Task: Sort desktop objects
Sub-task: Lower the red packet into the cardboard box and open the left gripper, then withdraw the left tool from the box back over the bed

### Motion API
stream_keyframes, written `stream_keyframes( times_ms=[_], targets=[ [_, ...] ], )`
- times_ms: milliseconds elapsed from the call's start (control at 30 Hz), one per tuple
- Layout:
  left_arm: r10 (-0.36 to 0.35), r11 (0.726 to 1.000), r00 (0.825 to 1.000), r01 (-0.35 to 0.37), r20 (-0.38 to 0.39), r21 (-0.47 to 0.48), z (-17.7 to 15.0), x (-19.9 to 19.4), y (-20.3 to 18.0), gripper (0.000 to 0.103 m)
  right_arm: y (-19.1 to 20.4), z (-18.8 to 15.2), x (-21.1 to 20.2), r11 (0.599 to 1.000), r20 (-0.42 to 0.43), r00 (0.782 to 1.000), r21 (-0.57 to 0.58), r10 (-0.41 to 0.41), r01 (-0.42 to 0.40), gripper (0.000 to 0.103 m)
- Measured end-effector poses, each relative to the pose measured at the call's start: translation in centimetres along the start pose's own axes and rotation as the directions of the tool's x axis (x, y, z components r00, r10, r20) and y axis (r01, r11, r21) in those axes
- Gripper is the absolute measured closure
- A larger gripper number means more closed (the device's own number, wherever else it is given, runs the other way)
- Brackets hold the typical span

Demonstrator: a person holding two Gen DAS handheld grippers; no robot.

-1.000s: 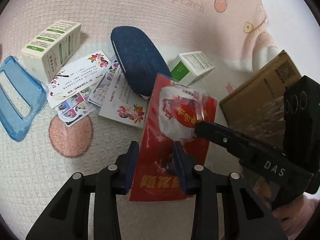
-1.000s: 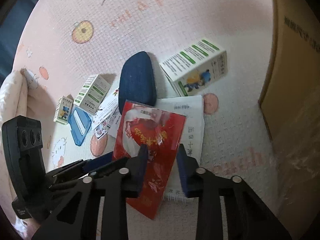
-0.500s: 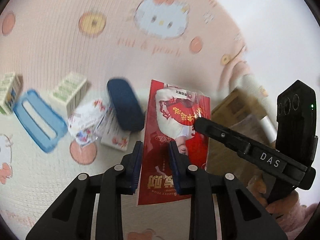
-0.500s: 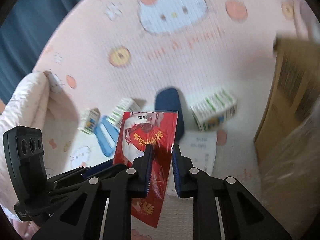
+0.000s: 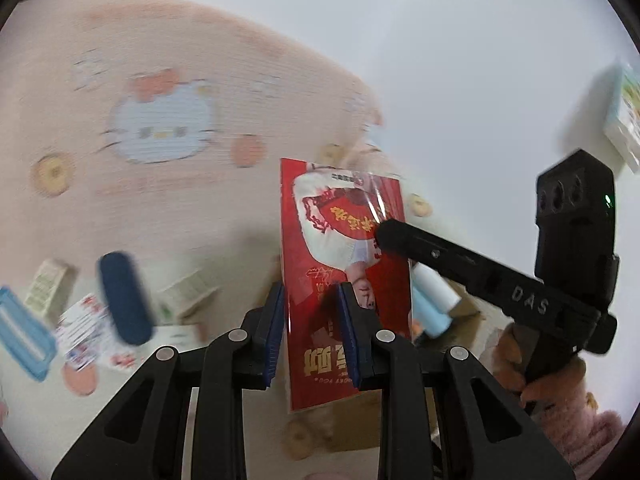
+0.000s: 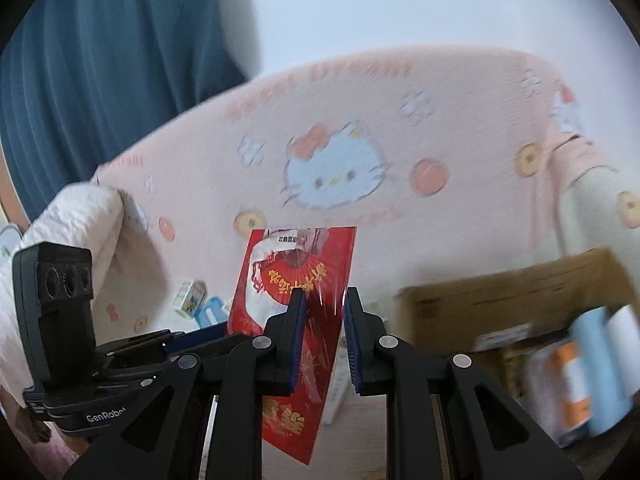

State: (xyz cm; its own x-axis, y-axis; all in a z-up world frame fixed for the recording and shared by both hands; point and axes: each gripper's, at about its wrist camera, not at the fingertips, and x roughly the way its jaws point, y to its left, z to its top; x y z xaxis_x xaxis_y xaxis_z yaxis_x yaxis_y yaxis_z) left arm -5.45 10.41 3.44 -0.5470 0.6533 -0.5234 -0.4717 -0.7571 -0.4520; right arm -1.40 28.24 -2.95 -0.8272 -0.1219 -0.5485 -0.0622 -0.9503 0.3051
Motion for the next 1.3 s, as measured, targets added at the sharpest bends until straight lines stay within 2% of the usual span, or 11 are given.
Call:
stream_keyframes(
  times_ms=[233,333,500,633,667,800,967,1067,1167,1200,1300],
  targets=[
    [-0.031,0.996,0.989,0.043,-0.142,0.077,0.3,6.1,-7.0,0.074,-7.5,0.9,-4.1,0.993,-0.018,0.996,0.074,-0.087,0.088,0.087],
    [-0.047,0.996,0.975,0.063,-0.218,0.070,-0.6,8.3,-8.2,0.074,-10.5,0.1,-4.3,0.984,-0.055,0.993,0.134,-0.106,0.113,0.086],
    [-0.028,0.995,0.948,0.058,-0.318,0.085,-3.1,10.3,-8.9,0.074,-13.9,-2.5,-3.0,0.973,-0.150,0.987,0.211,-0.065,0.096,0.086],
    [-0.020,0.996,0.921,0.052,-0.389,0.071,-5.2,10.7,-8.9,0.074,-15.1,-4.6,-1.8,0.966,-0.219,0.976,0.248,-0.020,0.075,0.085],
    [-0.008,0.996,0.915,0.045,-0.404,0.082,-5.6,11.1,-8.8,0.074,-15.2,-4.8,-1.4,0.949,-0.212,0.977,0.303,-0.028,0.093,0.085],
    [0.060,0.985,0.913,0.012,-0.405,0.173,-6.4,11.4,-9.8,0.074,-15.2,-5.6,0.0,0.962,-0.295,0.955,0.248,-0.041,0.118,0.082],
    [0.074,0.983,0.908,0.003,-0.413,0.184,-6.5,11.2,-10.1,0.074,-14.9,-6.3,1.3,0.965,-0.381,0.923,0.216,-0.056,0.148,0.081],
    [0.167,0.964,0.881,-0.052,-0.443,0.260,-7.0,11.9,-10.8,0.074,-14.4,-6.9,2.2,0.961,-0.428,0.904,0.247,-0.006,0.123,0.081],
    [0.259,0.927,0.845,-0.083,-0.467,0.365,-8.2,12.5,-11.5,0.071,-13.7,-7.6,2.7,0.952,-0.461,0.887,0.254,-0.039,0.173,0.081],
    [0.276,0.918,0.840,-0.087,-0.467,0.386,-8.5,12.5,-11.5,0.071,-13.5,-7.9,2.6,0.952,-0.473,0.880,0.247,-0.044,0.180,0.081],
    [0.249,0.924,0.850,-0.065,-0.464,0.376,-8.6,12.0,-11.3,0.071,-13.7,-8.7,2.4,0.935,-0.488,0.872,0.292,-0.037,0.203,0.081]
  ],
)
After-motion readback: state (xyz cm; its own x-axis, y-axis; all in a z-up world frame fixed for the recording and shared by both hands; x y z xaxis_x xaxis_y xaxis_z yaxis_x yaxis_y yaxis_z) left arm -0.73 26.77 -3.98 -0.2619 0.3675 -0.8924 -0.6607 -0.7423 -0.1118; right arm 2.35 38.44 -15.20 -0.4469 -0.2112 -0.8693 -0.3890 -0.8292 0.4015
